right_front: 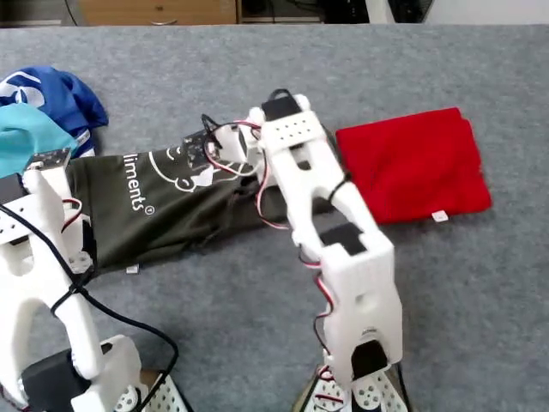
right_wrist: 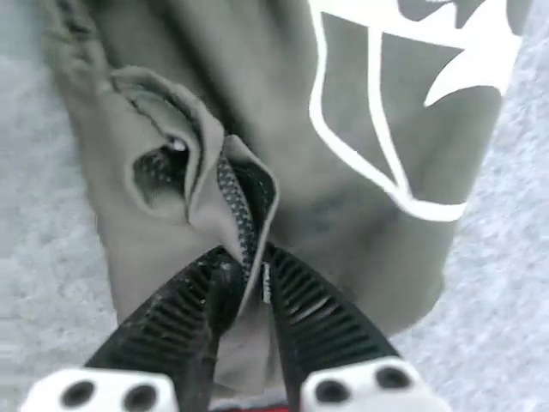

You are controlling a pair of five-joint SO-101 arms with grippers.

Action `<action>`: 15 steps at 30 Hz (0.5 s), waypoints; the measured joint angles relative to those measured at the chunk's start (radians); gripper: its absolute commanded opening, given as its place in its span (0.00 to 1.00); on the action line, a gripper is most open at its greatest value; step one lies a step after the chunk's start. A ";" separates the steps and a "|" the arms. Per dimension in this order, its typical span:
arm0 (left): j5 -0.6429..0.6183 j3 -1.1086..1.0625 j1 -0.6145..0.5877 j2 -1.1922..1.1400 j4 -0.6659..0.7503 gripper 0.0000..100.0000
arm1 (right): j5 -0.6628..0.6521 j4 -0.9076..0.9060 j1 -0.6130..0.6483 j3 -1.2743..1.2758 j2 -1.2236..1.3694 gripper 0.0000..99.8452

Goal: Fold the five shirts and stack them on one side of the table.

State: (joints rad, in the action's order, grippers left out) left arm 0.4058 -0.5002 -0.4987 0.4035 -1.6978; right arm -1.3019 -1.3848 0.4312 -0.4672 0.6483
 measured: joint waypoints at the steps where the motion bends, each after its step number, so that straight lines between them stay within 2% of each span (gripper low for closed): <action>1: 0.000 0.000 0.000 0.000 0.000 0.02 | 0.000 -0.017 0.006 -0.032 0.012 0.15; 3: 0.000 0.000 0.000 0.000 0.000 0.02 | 0.018 -0.051 0.011 -0.092 0.026 0.22; 6: 0.000 0.000 0.000 0.000 0.000 0.02 | 0.126 -0.055 0.008 -0.172 0.031 0.21; 9: 0.000 0.000 0.000 0.000 0.011 0.02 | 0.164 -0.063 0.006 -0.241 0.031 0.19; 11: 0.000 0.000 0.011 0.000 0.015 0.02 | 0.201 -0.087 0.008 -0.299 0.032 0.15; 13: 0.000 0.000 0.025 0.000 0.015 0.02 | 0.238 -0.144 0.008 -0.370 0.032 0.02; 14: 0.000 0.000 0.028 0.000 0.015 0.02 | 0.256 -0.184 0.008 -0.411 0.032 0.00; 15: 0.000 0.000 0.029 0.000 0.015 0.02 | 0.278 -0.230 0.008 -0.456 0.032 0.02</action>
State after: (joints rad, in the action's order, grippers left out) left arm 0.4058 -0.5002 -0.4695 0.4035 -1.6824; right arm -1.0242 -1.6149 0.4388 -0.9229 0.6805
